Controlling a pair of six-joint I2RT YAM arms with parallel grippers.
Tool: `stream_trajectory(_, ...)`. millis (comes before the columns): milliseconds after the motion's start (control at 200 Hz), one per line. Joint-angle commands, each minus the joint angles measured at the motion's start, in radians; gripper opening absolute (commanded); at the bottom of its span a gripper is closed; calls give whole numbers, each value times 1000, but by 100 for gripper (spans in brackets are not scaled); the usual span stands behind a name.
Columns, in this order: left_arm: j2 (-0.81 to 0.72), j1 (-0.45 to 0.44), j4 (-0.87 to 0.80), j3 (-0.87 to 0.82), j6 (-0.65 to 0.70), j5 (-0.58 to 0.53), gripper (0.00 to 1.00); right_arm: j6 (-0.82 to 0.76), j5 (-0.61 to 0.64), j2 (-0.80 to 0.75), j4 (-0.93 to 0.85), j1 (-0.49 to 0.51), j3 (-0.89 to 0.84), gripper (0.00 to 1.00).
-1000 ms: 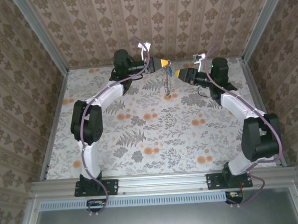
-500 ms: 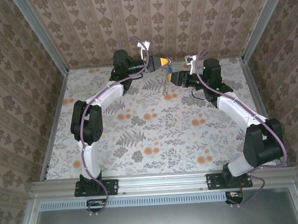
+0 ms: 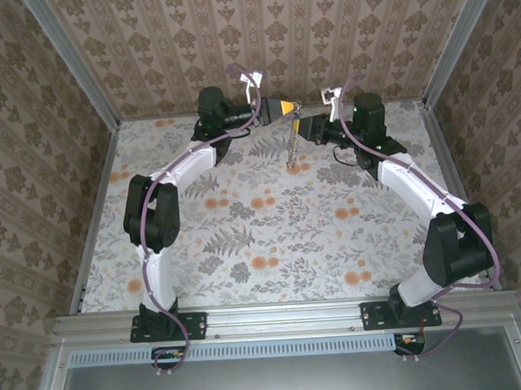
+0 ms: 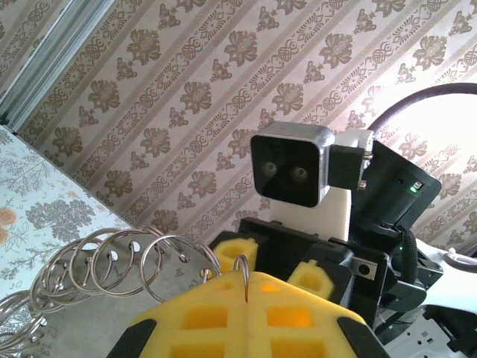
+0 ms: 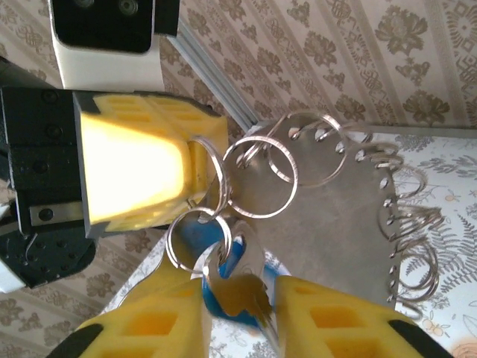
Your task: Put the keys on the keyring
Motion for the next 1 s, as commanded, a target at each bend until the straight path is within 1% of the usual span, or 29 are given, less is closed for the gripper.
stream_trajectory(0, -67, -4, 62, -12, -12, -18, 0, -31, -35, -3, -6, 18, 1, 18)
stream_trajectory(205, -72, -3, 94, -30, -23, -41, 0, -27, -33, -32, 16, 37, -44, 0)
stream_trajectory(385, -75, -5, 147, -57, -46, -65, 0, 4, -25, -27, 56, 58, -59, 0)
stream_trajectory(525, -84, -7, 200, -91, -66, -90, 0, 61, -12, -13, 127, 68, -70, 0)
stream_trajectory(715, -97, -13, 253, -137, -85, -120, 0, 182, 0, 18, 282, 70, -97, 0)
stream_trajectory(870, -104, -25, 280, -165, -91, -138, 0, 327, -6, 59, 493, 70, -124, 0)
stream_trajectory(920, -103, -30, 294, -173, -99, -143, 0, 375, -17, 79, 559, 72, -124, 0)
stream_trajectory(995, -95, -35, 318, -177, -115, -150, 0, 418, -59, 118, 599, 81, -97, 0)
